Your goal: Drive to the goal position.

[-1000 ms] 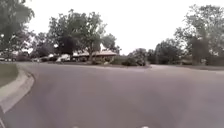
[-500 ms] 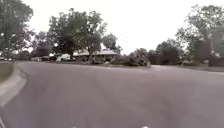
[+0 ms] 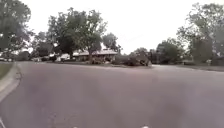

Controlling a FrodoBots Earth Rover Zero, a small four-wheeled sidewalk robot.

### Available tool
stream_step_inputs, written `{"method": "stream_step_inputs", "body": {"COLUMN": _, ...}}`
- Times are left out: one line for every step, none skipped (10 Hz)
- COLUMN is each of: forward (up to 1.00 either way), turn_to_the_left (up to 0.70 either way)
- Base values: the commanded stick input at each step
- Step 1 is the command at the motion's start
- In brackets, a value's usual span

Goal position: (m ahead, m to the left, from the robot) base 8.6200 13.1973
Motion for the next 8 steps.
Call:
{"method": "stream_step_inputs", "body": {"forward": 0.70, "turn_to_the_left": 0.03}}
{"method": "stream_step_inputs", "body": {"forward": 0.70, "turn_to_the_left": 0.03}}
{"method": "stream_step_inputs", "body": {"forward": 0.70, "turn_to_the_left": 0.03}}
{"method": "stream_step_inputs", "body": {"forward": 0.70, "turn_to_the_left": 0.24}}
{"method": "stream_step_inputs", "body": {"forward": 0.70, "turn_to_the_left": 0.38}}
{"method": "stream_step_inputs", "body": {"forward": 0.70, "turn_to_the_left": 0.38}}
{"method": "stream_step_inputs", "body": {"forward": 0.70, "turn_to_the_left": 0.38}}
{"method": "stream_step_inputs", "body": {"forward": 0.70, "turn_to_the_left": 0.38}}
